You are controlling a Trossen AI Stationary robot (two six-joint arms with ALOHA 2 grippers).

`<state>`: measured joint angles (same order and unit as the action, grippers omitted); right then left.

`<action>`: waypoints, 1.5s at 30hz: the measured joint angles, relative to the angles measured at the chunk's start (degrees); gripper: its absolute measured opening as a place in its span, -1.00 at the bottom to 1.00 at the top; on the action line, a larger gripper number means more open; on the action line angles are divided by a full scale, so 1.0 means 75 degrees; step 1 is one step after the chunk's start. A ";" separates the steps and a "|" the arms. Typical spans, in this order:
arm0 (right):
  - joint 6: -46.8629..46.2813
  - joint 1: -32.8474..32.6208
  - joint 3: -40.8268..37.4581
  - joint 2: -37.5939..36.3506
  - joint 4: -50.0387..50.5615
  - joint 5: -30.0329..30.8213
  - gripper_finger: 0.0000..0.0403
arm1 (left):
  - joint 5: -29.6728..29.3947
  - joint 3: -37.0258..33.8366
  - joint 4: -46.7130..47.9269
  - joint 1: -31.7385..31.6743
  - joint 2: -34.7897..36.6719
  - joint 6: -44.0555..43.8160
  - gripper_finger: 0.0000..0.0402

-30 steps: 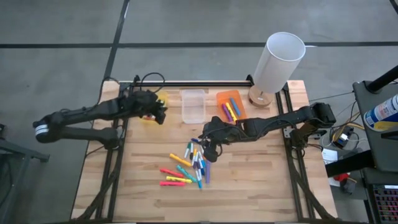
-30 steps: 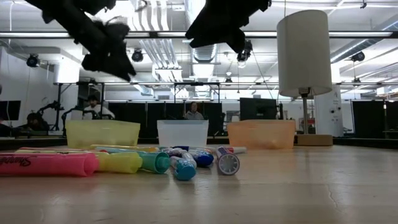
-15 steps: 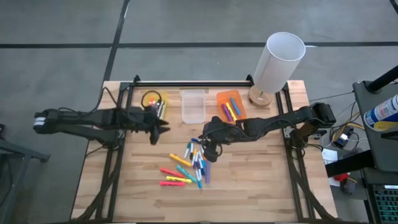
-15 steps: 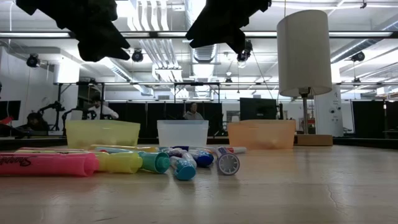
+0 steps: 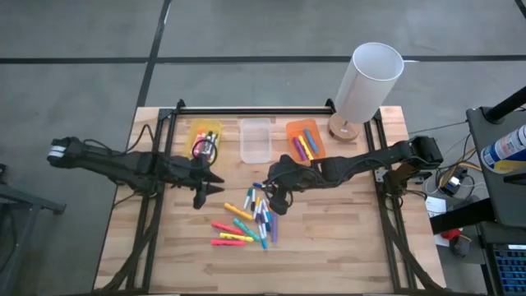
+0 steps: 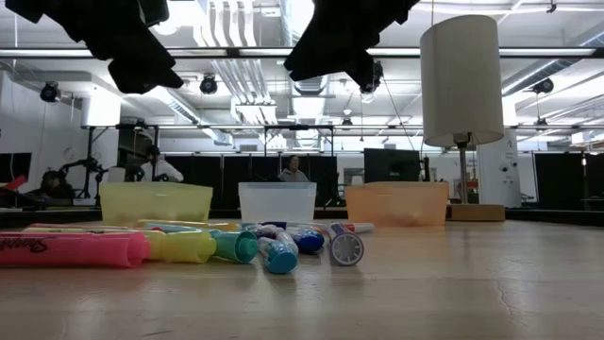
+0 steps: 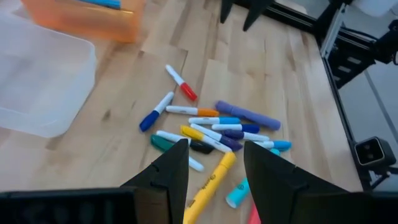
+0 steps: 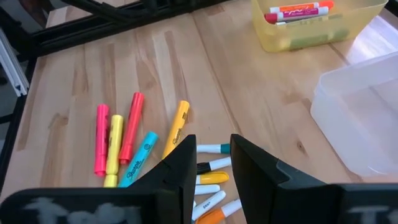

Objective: Pick & Place Markers
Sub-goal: Put the large yellow highlighter pen into the orange bin

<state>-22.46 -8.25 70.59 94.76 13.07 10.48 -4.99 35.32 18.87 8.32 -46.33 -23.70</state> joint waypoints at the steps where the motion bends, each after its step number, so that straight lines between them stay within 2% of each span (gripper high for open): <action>1: 0.0000 0.0000 0.0000 0.0000 -0.0012 0.0000 -0.55 | 0.0000 -0.0001 0.0001 0.0021 0.0000 0.0000 -0.27; 15: -0.0204 -0.0020 -0.0116 0.0000 0.0014 -0.0006 -0.60 | 0.0000 -0.0001 0.0001 0.0065 0.0000 -0.0041 -0.27; 29: -0.0551 -0.0135 -0.0807 0.0000 -0.0008 -0.0012 -0.60 | 0.0001 -0.0122 0.0095 0.0184 -0.0110 0.0069 -0.27; 40: -0.0554 -0.0134 -0.1087 0.0000 -0.0007 -0.0012 -0.64 | -0.0015 -0.0780 -0.0609 0.0192 -0.1067 0.1170 -0.27; 45: -0.0565 -0.0134 -0.1087 0.0000 -0.0015 -0.0012 -0.62 | -0.0012 -0.1036 -0.0853 0.0202 -0.1677 0.1244 -0.27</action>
<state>-26.70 -9.26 62.43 94.76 12.95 10.39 -5.08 27.55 12.47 9.83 -58.90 -14.37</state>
